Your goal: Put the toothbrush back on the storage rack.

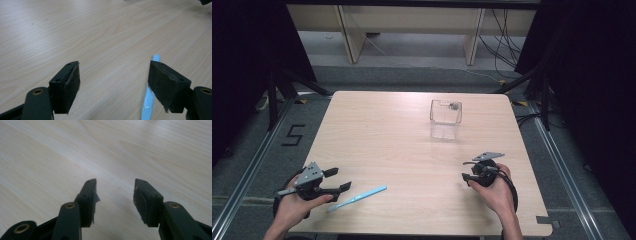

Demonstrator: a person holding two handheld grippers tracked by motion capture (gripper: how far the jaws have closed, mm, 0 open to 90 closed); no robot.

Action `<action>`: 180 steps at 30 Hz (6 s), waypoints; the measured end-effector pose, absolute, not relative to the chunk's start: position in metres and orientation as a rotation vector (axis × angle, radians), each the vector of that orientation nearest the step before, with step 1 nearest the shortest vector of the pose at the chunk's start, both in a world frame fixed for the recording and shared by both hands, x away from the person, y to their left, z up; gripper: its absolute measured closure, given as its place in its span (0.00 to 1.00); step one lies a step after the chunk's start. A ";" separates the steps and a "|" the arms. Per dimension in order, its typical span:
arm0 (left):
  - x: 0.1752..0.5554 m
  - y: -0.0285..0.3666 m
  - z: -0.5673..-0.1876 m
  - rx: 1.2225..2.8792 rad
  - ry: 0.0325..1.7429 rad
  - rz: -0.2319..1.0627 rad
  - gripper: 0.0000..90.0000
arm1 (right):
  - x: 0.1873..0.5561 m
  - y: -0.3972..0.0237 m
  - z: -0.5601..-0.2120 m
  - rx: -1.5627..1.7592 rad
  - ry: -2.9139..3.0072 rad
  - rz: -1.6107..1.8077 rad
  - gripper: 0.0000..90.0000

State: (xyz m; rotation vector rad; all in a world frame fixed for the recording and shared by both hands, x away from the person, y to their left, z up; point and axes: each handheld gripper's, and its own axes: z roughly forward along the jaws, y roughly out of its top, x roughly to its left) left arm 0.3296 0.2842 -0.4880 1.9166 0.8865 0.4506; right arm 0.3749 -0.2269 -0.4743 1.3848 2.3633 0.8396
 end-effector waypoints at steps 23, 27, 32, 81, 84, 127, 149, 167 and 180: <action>0.347 0.262 -0.464 2.320 0.771 0.302 0.44 | 0.370 -0.217 -0.475 1.352 2.433 0.781 0.55; 0.350 0.257 -0.461 2.387 0.750 0.271 0.48 | 0.366 -0.211 -0.473 1.386 2.449 0.769 0.53; 0.353 0.249 -0.455 2.431 0.721 0.227 0.49 | 0.366 -0.212 -0.472 1.326 2.462 0.763 0.53; 0.377 0.186 -0.478 3.042 0.396 -0.027 0.72 | 0.368 -0.203 -0.470 1.299 2.514 0.784 0.52; 0.378 0.186 -0.480 3.056 0.391 -0.039 0.73 | 0.369 -0.202 -0.471 1.295 2.509 0.793 0.52; 0.372 0.171 -0.452 3.024 0.171 0.079 0.87 | 0.366 -0.156 -0.467 0.908 2.781 0.920 0.49; 0.370 0.141 -0.440 3.011 0.069 0.105 0.87 | 0.371 -0.131 -0.459 0.631 2.887 0.908 0.50; 0.369 0.122 -0.430 2.993 -0.015 0.138 0.87 | 0.374 -0.109 -0.452 0.587 2.930 0.915 0.51; 0.367 0.112 -0.425 2.988 -0.068 0.146 0.87 | 0.375 -0.098 -0.451 0.477 2.974 0.937 0.52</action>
